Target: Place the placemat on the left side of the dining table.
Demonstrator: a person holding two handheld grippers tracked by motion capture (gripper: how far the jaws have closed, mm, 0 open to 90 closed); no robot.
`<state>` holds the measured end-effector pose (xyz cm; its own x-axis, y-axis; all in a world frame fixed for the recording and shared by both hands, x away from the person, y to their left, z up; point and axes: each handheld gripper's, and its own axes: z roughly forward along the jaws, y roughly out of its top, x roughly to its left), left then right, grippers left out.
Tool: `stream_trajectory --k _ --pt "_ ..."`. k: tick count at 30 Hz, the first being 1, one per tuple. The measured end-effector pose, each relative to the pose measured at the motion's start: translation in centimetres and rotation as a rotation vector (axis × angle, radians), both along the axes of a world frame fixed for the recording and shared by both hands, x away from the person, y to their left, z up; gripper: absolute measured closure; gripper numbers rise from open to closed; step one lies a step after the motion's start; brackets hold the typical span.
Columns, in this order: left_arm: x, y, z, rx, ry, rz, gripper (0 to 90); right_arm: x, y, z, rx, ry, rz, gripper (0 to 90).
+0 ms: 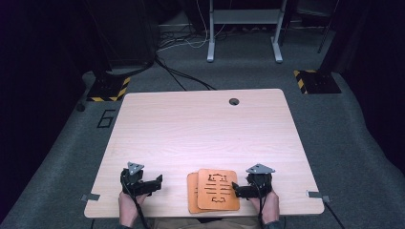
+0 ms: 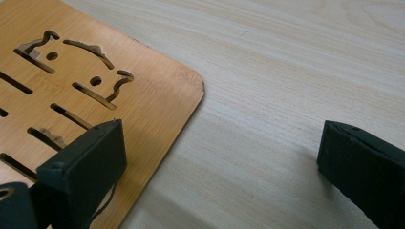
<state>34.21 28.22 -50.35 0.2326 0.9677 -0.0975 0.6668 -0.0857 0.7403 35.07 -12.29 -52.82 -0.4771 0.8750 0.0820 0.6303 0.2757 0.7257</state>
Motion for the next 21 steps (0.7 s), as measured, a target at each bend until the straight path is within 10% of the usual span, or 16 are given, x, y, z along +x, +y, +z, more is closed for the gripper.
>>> stream_trajectory --k 21 --pt "-0.2 -3.4 1.0 -0.017 0.013 -0.112 3.3 0.0 0.0 0.0 0.0 -0.003 -0.001 2.2"
